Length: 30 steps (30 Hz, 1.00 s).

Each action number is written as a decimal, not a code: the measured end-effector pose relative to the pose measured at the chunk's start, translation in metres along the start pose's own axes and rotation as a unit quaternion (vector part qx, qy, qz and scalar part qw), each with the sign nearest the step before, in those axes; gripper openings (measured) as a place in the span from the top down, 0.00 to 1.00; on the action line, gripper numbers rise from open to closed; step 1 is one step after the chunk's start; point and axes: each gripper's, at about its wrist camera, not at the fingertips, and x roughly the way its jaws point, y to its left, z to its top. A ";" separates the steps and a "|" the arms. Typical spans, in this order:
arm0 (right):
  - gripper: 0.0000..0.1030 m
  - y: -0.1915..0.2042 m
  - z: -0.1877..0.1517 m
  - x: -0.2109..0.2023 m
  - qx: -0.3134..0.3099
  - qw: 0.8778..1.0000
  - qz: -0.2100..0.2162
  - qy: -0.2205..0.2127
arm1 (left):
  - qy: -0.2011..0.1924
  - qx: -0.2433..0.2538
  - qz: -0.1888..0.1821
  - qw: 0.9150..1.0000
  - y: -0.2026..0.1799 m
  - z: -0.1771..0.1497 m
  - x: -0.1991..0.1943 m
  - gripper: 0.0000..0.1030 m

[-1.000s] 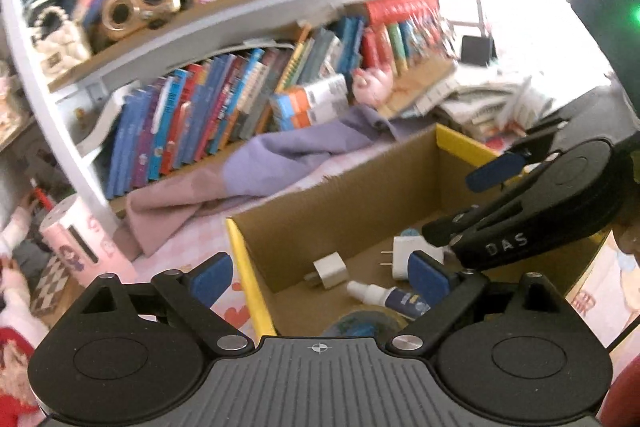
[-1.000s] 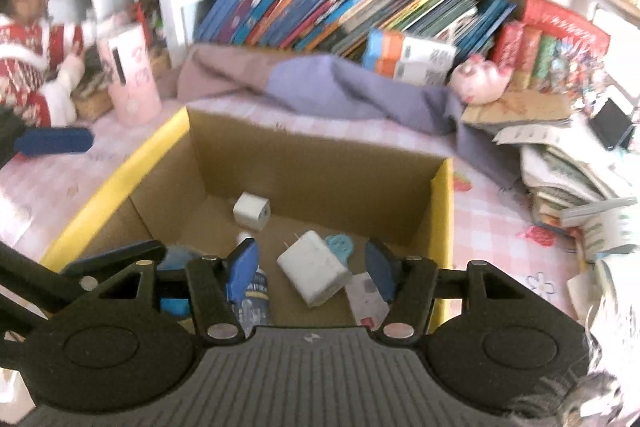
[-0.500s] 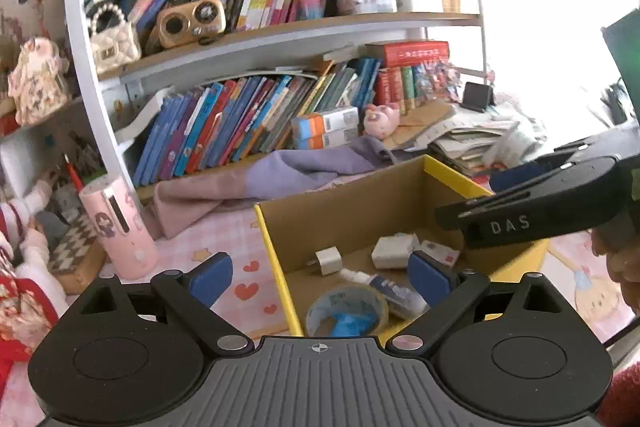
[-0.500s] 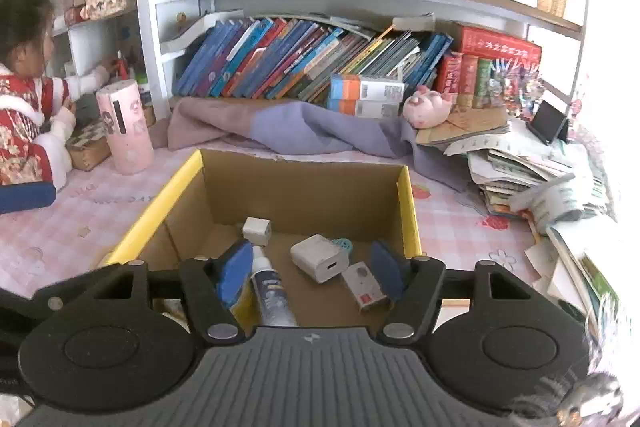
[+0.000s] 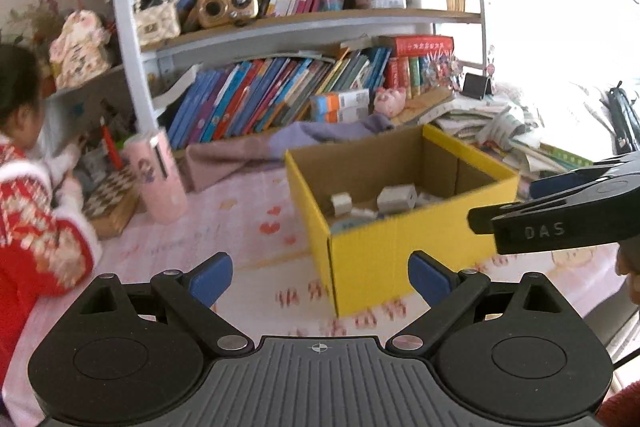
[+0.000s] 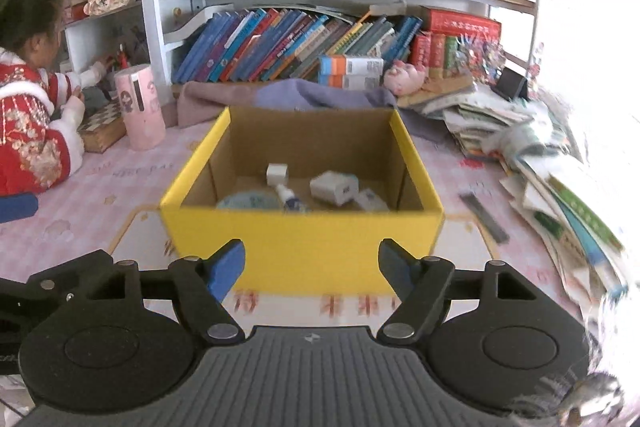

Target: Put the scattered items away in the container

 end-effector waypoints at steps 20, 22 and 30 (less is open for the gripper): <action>0.19 0.054 -0.066 -0.048 0.010 0.999 -0.001 0.034 | 0.059 -0.044 0.007 0.997 0.030 -0.058 -0.053 0.06; 0.18 0.057 -0.067 -0.050 0.009 0.999 0.001 0.037 | 0.071 -0.045 0.011 0.996 0.031 -0.061 -0.052 0.06; 0.16 0.066 -0.070 -0.053 0.004 0.999 0.006 0.046 | 0.076 -0.051 0.008 0.996 0.037 -0.068 -0.058 0.06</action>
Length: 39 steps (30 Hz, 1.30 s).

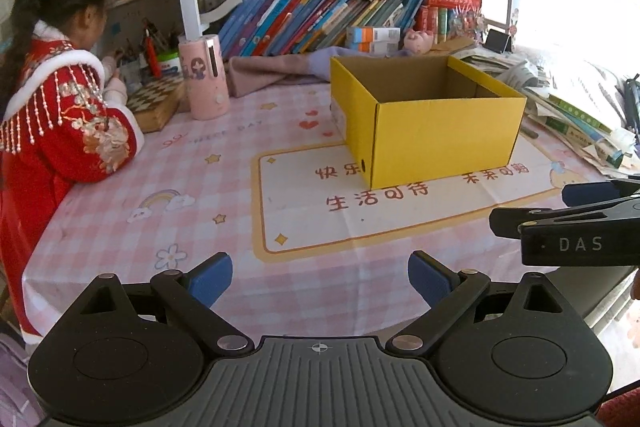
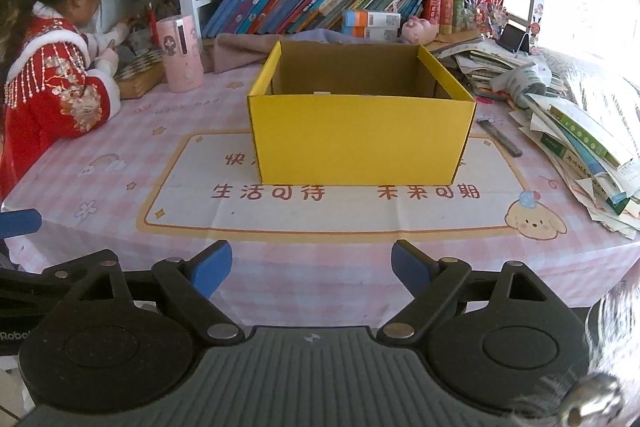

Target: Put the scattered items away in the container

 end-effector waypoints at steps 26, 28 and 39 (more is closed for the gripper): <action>0.11 0.007 -0.004 0.002 -0.013 1.000 0.008 0.014 | 0.005 -0.012 -0.002 1.000 0.005 -0.005 -0.005 0.00; 0.09 0.006 -0.004 0.001 -0.013 1.000 0.007 0.014 | 0.006 -0.015 -0.002 1.000 0.006 -0.005 -0.004 0.00; 0.05 0.010 -0.004 0.001 -0.021 1.000 0.013 0.012 | 0.005 -0.016 -0.002 1.000 0.005 -0.004 -0.005 0.00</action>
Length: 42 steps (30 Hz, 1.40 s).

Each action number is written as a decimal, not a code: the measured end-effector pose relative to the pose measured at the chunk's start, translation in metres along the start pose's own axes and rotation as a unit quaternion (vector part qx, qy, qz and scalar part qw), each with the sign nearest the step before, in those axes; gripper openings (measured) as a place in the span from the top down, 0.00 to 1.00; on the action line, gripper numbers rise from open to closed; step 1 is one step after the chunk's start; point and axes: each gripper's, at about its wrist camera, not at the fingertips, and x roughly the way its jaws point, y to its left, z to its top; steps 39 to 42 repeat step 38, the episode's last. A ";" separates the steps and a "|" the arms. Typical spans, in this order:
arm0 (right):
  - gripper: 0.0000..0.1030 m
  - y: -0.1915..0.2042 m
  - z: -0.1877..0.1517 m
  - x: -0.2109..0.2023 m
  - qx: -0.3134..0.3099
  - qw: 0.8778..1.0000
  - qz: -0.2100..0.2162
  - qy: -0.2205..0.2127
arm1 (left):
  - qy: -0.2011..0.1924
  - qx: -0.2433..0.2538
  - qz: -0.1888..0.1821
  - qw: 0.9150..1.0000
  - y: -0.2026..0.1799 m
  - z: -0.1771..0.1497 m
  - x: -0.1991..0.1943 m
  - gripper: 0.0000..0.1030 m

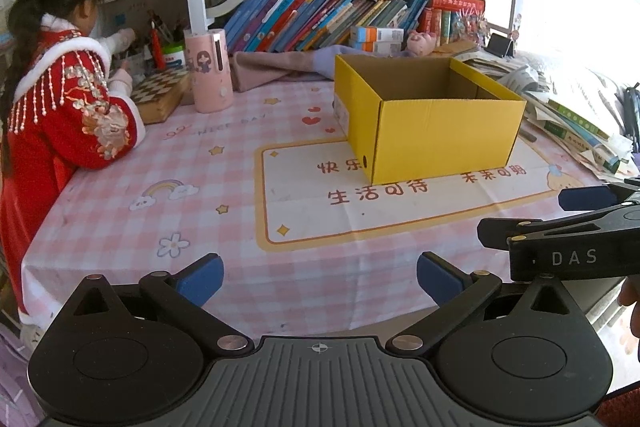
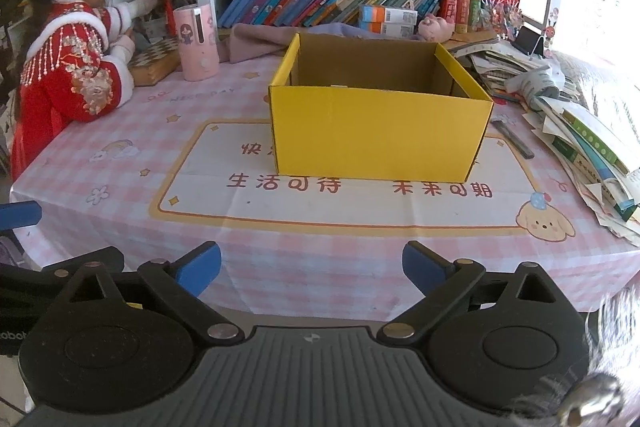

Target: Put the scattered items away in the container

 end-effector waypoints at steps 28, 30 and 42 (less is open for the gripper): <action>0.04 0.005 0.004 0.003 -0.008 1.000 0.001 0.002 | 0.003 -0.021 0.003 1.000 0.009 0.000 0.002 0.00; 0.04 0.005 0.004 0.003 -0.007 1.000 0.000 0.003 | 0.005 -0.026 0.002 1.000 0.010 0.000 0.003 0.00; 0.04 0.005 0.004 0.005 -0.007 1.000 -0.002 0.004 | 0.008 -0.029 0.002 1.000 0.012 0.001 0.007 0.00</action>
